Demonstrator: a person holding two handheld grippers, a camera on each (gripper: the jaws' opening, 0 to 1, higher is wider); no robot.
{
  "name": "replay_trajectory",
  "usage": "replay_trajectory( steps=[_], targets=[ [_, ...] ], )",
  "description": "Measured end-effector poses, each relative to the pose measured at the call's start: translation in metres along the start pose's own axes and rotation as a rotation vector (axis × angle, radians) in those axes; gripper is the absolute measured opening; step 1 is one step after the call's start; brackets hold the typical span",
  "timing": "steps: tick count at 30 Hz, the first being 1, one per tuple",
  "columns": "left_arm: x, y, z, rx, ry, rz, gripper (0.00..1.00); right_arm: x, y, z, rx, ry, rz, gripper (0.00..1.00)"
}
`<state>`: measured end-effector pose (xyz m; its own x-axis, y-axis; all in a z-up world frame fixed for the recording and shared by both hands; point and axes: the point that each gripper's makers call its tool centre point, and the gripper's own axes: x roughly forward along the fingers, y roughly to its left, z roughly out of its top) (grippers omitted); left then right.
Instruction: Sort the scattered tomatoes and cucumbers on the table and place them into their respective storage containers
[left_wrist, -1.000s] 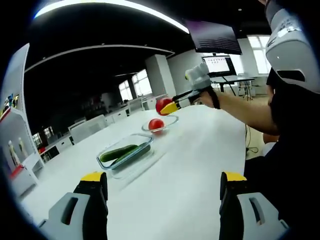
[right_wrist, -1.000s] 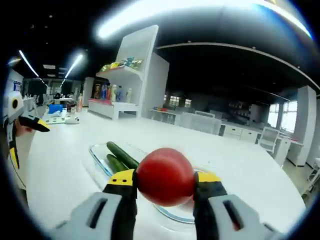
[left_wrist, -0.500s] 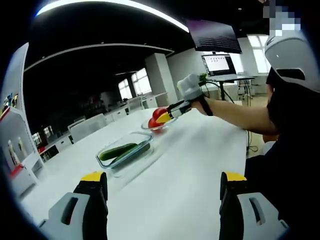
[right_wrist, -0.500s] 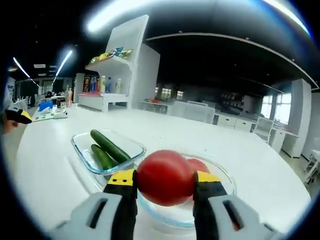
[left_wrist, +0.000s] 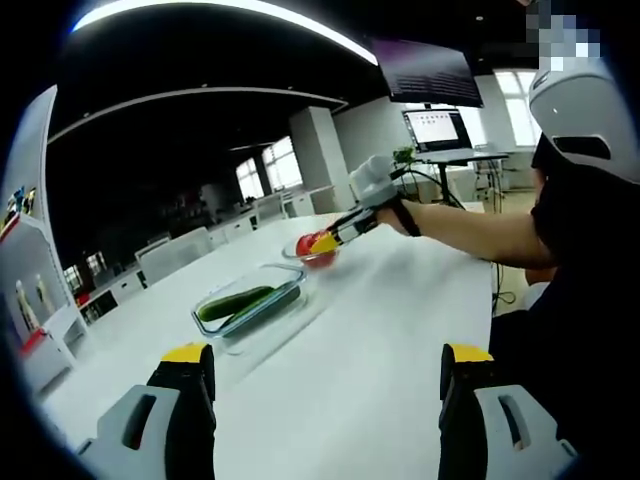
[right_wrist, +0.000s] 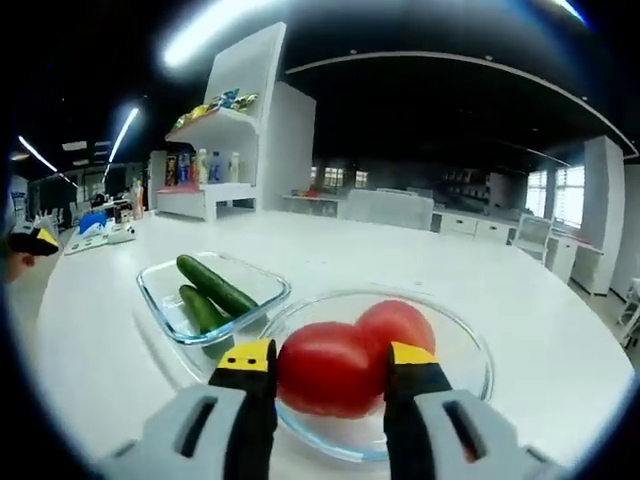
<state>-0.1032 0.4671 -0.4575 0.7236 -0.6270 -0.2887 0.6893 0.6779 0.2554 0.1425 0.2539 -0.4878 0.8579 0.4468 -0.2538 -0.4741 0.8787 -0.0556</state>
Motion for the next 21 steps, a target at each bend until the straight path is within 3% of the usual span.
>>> replay_trajectory(
  steps=[21],
  targets=[
    [-0.0009,0.0027,-0.0039,-0.007,0.002,0.008,0.93,-0.0030,0.0025,-0.0031,0.039,-0.001,-0.007,0.37]
  ],
)
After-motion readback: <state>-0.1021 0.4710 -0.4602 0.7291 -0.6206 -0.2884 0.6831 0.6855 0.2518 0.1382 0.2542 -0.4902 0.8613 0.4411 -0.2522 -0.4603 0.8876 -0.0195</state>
